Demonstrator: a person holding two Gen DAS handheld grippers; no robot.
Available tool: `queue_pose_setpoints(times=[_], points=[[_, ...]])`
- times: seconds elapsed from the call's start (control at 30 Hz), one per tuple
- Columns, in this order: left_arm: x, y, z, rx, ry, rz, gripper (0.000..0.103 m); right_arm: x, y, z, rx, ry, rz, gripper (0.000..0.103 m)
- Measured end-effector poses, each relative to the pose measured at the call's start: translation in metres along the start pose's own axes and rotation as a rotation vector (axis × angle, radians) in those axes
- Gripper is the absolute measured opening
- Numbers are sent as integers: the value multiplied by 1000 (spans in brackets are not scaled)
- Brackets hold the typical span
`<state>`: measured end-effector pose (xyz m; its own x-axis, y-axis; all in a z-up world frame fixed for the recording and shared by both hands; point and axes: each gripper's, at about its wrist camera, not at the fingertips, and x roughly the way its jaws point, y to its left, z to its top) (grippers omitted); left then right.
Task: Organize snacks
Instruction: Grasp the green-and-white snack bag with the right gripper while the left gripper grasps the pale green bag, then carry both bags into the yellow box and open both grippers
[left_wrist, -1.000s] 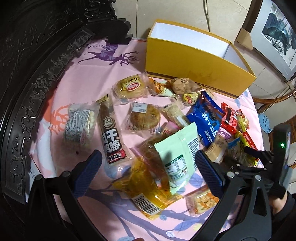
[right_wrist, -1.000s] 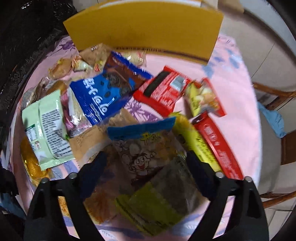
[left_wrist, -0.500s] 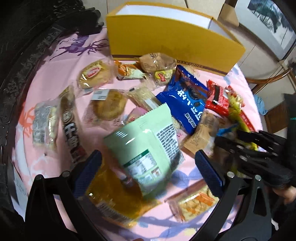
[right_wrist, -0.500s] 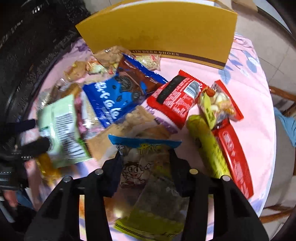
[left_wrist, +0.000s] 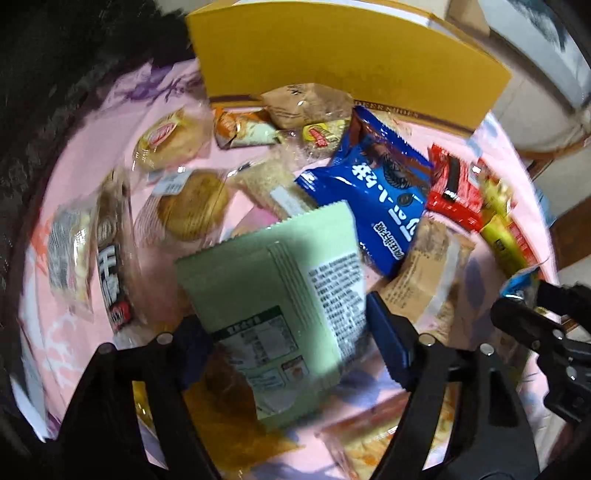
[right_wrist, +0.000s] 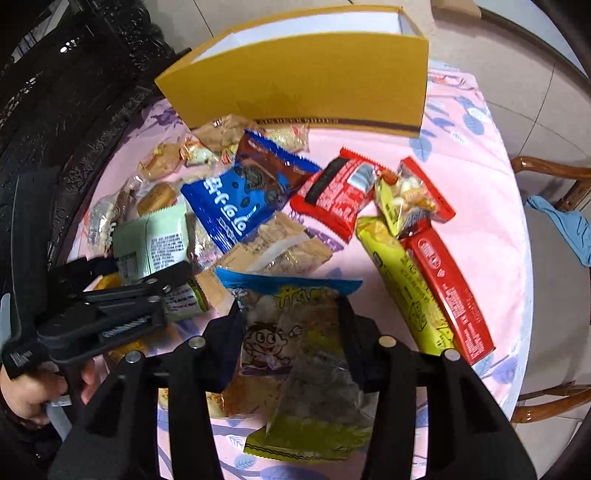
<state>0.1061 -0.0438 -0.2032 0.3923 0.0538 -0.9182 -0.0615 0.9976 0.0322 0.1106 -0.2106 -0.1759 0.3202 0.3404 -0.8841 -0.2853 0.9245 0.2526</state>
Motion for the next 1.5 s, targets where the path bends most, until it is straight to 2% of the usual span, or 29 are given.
queue_pose_setpoints(times=[0.1, 0.17, 0.2, 0.27, 0.33, 0.57, 0.73, 1.1, 1.3, 1.37, 1.5], points=[[0, -1, 1, 5, -23, 10, 71, 6, 6, -1, -15, 6, -7, 48], [-6, 2, -1, 5, -44, 5, 55, 4, 8, -1, -27, -15, -18, 48], [-7, 3, -2, 9, -48, 7, 52, 3, 8, -1, -25, -24, -20, 48], [-13, 7, -3, -4, -74, -19, 32, -1, 7, -1, -16, -47, -21, 48], [-22, 12, -3, -16, -86, -54, 23, -6, 9, 1, -17, -71, -22, 48], [-54, 37, -3, -88, -121, -134, 20, -32, 20, 13, -41, -150, -12, 48], [-70, 52, 0, -131, -126, -156, 20, -44, 23, 15, -34, -183, -11, 48], [-80, 43, 12, -135, -137, -187, 20, -50, 27, 17, -35, -186, -13, 48], [-90, 33, 62, -127, -191, -202, 20, -51, 31, 54, -50, -228, -13, 48], [-95, 31, 94, -122, -214, -216, 20, -55, 33, 77, -58, -259, -13, 48], [-98, 26, 163, -91, -247, -210, 21, -65, 35, 142, -66, -339, -27, 48]])
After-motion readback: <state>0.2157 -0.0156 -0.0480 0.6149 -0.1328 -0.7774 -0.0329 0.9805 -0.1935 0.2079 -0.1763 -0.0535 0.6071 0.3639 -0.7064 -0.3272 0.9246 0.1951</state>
